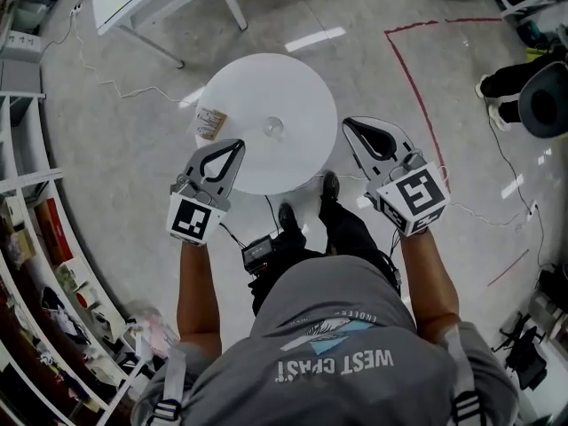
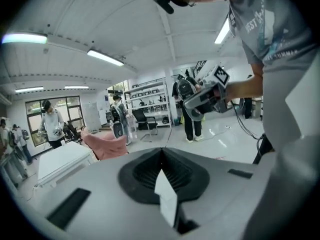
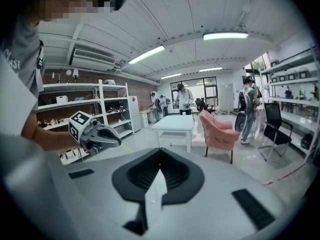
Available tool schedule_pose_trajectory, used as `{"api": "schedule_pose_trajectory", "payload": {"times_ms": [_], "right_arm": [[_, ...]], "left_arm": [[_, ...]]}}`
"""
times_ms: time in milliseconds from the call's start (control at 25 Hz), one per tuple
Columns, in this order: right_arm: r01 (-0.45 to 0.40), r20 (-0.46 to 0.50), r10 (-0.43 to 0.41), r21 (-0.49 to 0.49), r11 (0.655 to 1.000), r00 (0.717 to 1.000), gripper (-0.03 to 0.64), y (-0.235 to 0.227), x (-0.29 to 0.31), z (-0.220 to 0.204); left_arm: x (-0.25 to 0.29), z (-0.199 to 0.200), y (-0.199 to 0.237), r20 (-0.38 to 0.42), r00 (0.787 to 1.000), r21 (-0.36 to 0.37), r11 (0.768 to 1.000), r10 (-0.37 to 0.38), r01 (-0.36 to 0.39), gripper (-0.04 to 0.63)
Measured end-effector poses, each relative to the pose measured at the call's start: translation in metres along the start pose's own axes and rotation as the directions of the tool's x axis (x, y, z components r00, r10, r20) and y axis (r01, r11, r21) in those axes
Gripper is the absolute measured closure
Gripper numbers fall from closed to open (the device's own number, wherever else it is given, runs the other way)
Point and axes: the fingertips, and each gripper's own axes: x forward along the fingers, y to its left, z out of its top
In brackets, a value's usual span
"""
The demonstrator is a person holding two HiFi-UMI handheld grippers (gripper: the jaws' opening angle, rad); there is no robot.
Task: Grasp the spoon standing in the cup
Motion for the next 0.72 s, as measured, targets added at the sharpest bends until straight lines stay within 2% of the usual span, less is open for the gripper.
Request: {"api": "schedule_pose_trajectory", "payload": {"times_ms": [40, 160, 280, 480, 600, 720], "right_arm": [[0.003, 0.016, -0.003, -0.017, 1.0, 1.0, 0.615, 0.0, -0.002, 0.007], [0.02, 0.051, -0.016, -0.065, 0.998, 0.999, 0.615, 0.001, -0.007, 0.029], [0.019, 0.13, -0.004, -0.108, 0.994, 0.991, 0.615, 0.005, -0.013, 0.053], [0.014, 0.209, 0.022, -0.17, 0.985, 0.978, 0.615, 0.016, -0.018, 0.079], [0.024, 0.195, 0.01, -0.172, 0.985, 0.981, 0.617, 0.022, -0.023, 0.085], [0.013, 0.249, 0.037, -0.195, 0.981, 0.968, 0.617, 0.031, -0.026, 0.099]], "left_arm": [[-0.007, 0.012, 0.005, 0.042, 0.999, -0.021, 1.0, 0.024, -0.023, 0.591], [-0.027, 0.038, 0.017, 0.109, 0.988, -0.169, 0.981, 0.11, -0.091, 0.591], [-0.047, 0.056, 0.024, 0.13, 0.982, -0.221, 0.969, 0.139, -0.108, 0.591], [-0.078, 0.08, 0.029, 0.184, 0.967, -0.251, 0.96, 0.175, -0.126, 0.591], [-0.095, 0.085, 0.031, 0.216, 0.958, -0.213, 0.967, 0.189, -0.143, 0.591], [-0.106, 0.084, 0.033, 0.233, 0.949, -0.186, 0.967, 0.214, -0.173, 0.591]]}}
